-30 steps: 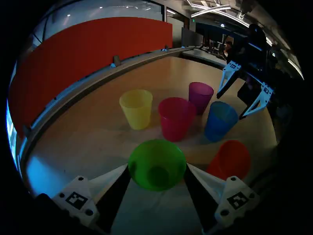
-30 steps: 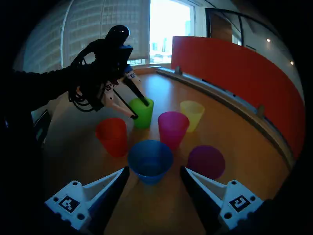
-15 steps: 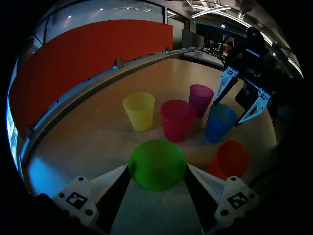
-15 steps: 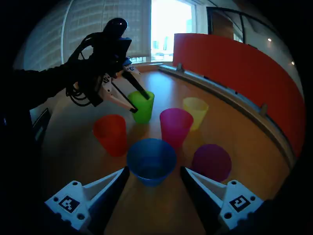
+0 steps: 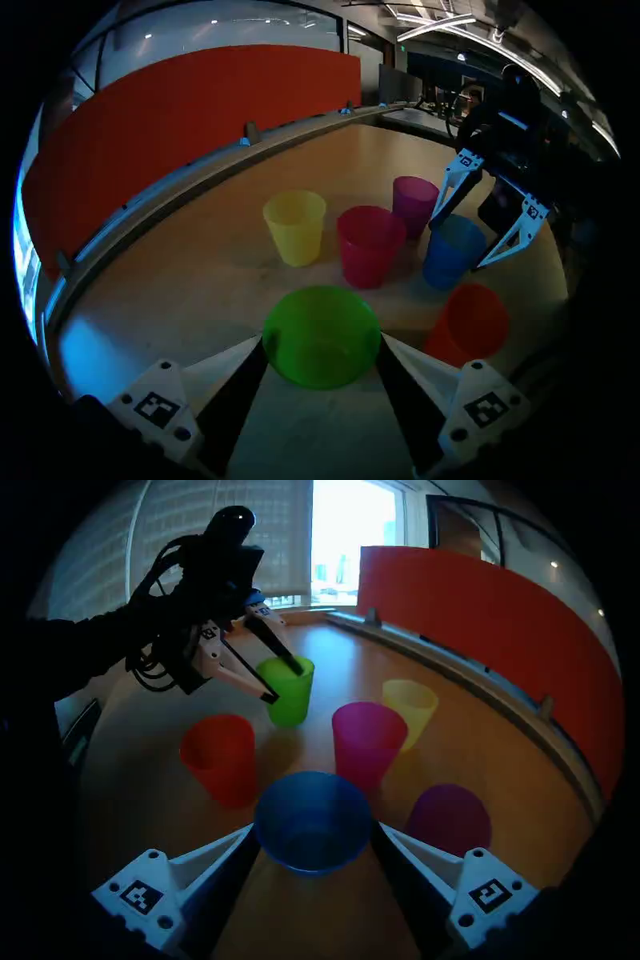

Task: Pour water

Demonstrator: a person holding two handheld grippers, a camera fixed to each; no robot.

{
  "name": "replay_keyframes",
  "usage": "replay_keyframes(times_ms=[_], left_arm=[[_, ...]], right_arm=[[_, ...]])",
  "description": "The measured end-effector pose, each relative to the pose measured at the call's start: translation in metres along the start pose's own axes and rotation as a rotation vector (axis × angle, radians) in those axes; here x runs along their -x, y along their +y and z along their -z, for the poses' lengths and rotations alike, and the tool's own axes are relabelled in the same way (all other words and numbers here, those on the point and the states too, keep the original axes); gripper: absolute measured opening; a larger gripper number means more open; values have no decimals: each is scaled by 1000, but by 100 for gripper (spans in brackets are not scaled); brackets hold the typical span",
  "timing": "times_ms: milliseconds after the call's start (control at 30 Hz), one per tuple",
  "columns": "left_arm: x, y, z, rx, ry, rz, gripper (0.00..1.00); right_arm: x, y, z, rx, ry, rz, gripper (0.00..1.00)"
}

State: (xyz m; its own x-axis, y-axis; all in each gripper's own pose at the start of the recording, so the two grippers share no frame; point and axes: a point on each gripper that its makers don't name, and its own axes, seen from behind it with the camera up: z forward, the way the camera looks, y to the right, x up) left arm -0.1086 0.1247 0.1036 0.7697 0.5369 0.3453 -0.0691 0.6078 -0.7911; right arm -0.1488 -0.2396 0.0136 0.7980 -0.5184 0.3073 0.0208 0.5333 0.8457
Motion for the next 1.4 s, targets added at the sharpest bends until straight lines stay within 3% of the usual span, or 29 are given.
replay_keyframes(times_ms=[300,700,1400], left_arm=[[0,1,4,-3,4,2,87],[-3,5,14,-5,25,12,87],[-53,37,57,-27,175,10,87]], right_arm=[[1,-4,-6,-16,4,-8,91],[-6,-10,2,-17,31,-35,89],[-71,0,72,83,187,-66,89]])
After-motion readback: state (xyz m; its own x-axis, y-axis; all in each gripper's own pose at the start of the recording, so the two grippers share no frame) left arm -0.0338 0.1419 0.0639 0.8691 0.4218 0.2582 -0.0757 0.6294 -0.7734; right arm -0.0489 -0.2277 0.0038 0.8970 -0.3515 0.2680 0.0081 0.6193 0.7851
